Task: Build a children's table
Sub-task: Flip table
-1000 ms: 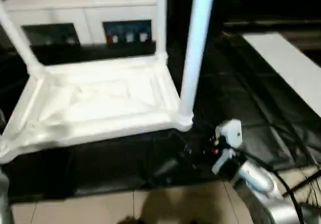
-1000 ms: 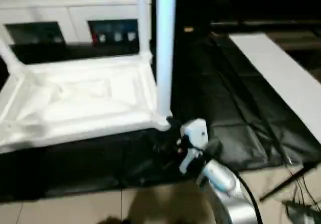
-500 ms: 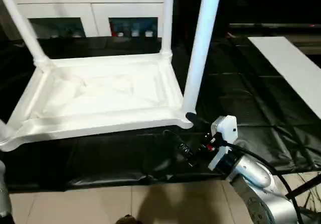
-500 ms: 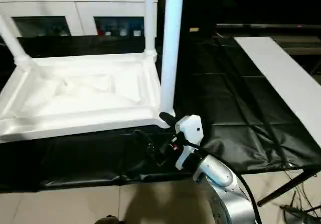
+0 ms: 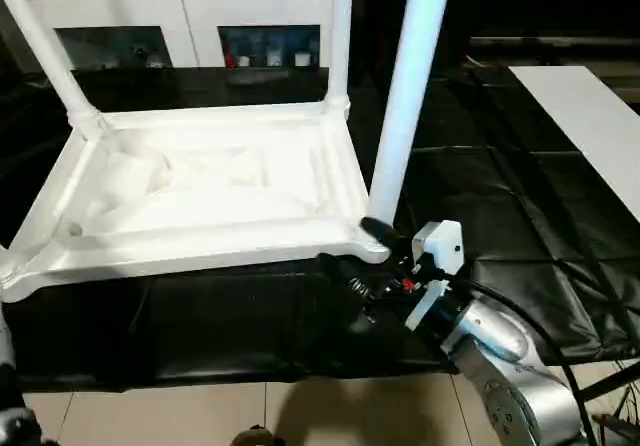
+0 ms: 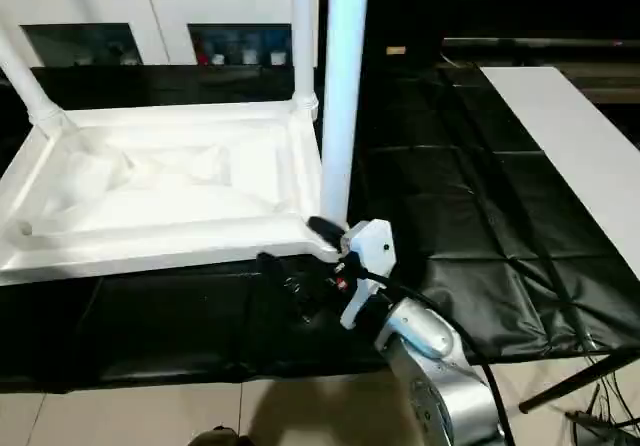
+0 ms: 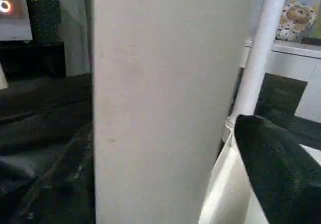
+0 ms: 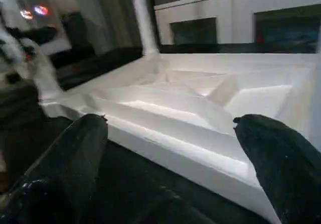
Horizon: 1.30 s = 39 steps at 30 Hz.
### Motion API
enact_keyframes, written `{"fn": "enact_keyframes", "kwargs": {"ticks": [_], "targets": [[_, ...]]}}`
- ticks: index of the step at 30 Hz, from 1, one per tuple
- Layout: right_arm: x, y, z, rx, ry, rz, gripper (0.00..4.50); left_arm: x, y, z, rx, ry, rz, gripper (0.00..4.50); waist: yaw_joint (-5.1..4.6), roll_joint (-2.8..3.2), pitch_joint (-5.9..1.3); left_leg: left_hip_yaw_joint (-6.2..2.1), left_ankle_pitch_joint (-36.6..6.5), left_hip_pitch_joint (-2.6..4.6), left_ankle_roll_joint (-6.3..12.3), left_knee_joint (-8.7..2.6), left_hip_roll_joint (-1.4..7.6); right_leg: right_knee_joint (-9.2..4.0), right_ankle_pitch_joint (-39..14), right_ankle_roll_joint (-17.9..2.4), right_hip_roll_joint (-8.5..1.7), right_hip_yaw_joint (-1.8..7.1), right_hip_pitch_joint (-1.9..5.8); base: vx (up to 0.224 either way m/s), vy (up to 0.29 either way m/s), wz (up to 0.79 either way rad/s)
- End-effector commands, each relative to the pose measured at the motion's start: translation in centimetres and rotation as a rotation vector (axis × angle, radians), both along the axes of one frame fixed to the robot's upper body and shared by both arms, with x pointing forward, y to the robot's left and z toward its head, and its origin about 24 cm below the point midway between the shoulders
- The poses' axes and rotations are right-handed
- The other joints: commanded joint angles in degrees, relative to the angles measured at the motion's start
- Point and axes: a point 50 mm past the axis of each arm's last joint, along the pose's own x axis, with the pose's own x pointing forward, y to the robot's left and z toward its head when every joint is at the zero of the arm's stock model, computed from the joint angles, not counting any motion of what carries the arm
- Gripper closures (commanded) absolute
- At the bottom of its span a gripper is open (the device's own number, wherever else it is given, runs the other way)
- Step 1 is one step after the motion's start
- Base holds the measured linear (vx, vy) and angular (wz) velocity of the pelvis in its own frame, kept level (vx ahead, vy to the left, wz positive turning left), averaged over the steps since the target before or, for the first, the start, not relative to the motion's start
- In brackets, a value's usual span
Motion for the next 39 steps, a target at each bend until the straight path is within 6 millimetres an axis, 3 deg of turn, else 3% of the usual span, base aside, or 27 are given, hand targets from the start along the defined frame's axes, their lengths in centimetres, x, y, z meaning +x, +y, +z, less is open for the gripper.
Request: {"fn": "enact_keyframes", "kwargs": {"ticks": [1,4,7,15,16,22,30,34,36,37,38,39], "targets": [[-0.8,0.4,0.3,0.024,0.010,0.093,0.00,0.5,-0.1,0.0,-0.019,0.015,-0.045,0.80,-0.38,1.58,-3.01,-1.59,-17.51,1.10,-0.84,-5.99,4.55,-3.64,-0.63,-12.00,-4.49,3.01,1.57,0.000,0.000,0.00],[-1.3,0.4,0.1,0.024,0.031,0.150,0.00,0.6,-0.1,0.0,-0.028,0.019,-0.069,1.00,-0.19,1.48,-2.79,-1.55,-20.56,1.29,-1.59,-6.17,4.64,-4.16,-6.40,-11.21,-4.67,3.29,1.34,0.000,0.000,0.00],[-1.2,0.2,0.1,0.015,0.030,0.155,0.00,0.5,0.0,-0.2,-0.035,0.032,-0.100,1.24,-0.12,1.41,-2.77,-1.50,-21.31,1.37,-2.29,-6.26,4.78,-4.31,-8.51,-11.10,-4.77,3.41,1.04,0.000,0.000,0.00],[-1.1,0.1,0.1,0.003,0.032,0.159,0.00,0.4,0.2,-0.8,-0.062,0.096,-0.152,1.69,0.20,1.33,-3.03,-1.11,-17.99,1.23,-1.84,-6.14,4.72,-3.94,-4.46,-11.10,-4.53,3.29,1.06,0.000,0.000,0.00],[-1.0,0.0,0.1,-0.001,0.034,0.156,0.00,0.4,0.1,-0.8,-0.067,0.108,-0.192,1.94,0.30,1.30,-2.97,-1.08,-18.26,1.26,-1.85,-6.18,4.71,-4.00,-5.19,-11.12,-4.58,3.32,1.01,0.000,0.000,0.00],[-0.8,-0.1,0.0,-0.010,0.032,0.141,0.00,0.4,-0.3,-0.8,-0.070,0.141,-0.270,2.43,0.79,1.48,-2.75,-1.08,-21.54,1.47,-2.82,-6.47,4.93,-4.34,-8.93,-10.83,-4.70,3.51,0.59,0.000,0.000,0.00],[-0.7,-0.1,-0.1,-0.019,0.028,0.128,0.00,-0.2,-0.6,-0.6,-0.079,0.139,-0.276,2.54,0.82,1.56,-2.92,-1.03,-19.94,1.33,-2.73,-6.43,4.88,-4.10,-6.68,-10.67,-4.52,3.48,0.75,0.000,0.000,0.00],[-0.3,-0.6,-0.6,-0.051,0.028,0.048,0.00,-0.8,-2.1,-0.7,-0.139,0.113,-0.315,2.55,0.69,1.59,-3.05,-0.80,-17.41,1.21,-2.50,-6.36,4.94,-3.75,-2.54,-12.04,-4.46,3.34,0.95,0.000,0.000,0.00],[-0.1,-1.0,-0.8,-0.059,0.038,0.006,0.00,-1.0,-3.8,-0.5,-0.260,0.020,-0.356,2.55,0.68,1.44,-3.09,-0.56,-17.03,1.24,-2.33,-6.24,4.95,-3.62,-1.80,-12.98,-4.47,3.36,1.00,0.000,0.000,0.00],[0.0,-1.2,-0.9,-0.057,0.046,-0.005,0.00,-1.1,-5.2,-0.4,-0.326,-0.034,-0.407,2.55,0.71,0.90,-3.29,-0.46,-15.02,1.02,-1.54,-6.10,4.97,-3.55,-0.82,-13.31,-4.53,3.30,1.47,0.000,0.000,0.00],[-0.1,-1.2,-0.9,-0.047,0.053,-0.003,0.00,-1.1,-7.0,-0.2,-0.390,-0.090,-0.481,2.55,0.78,0.47,-3.37,-0.28,-13.57,1.01,-0.94,-5.91,4.97,-3.49,0.08,-13.49,-4.55,3.30,1.49,0.000,0.000,0.00],[-0.1,-1.2,-0.9,-0.047,0.053,-0.003,0.00,-1.1,-7.0,-0.2,-0.390,-0.090,-0.481,2.55,0.97,0.47,-3.42,0.08,-10.62,0.85,0.79,-5.53,4.81,-3.52,1.83,-13.72,-4.53,3.28,1.49,0.000,0.000,0.00]]}}
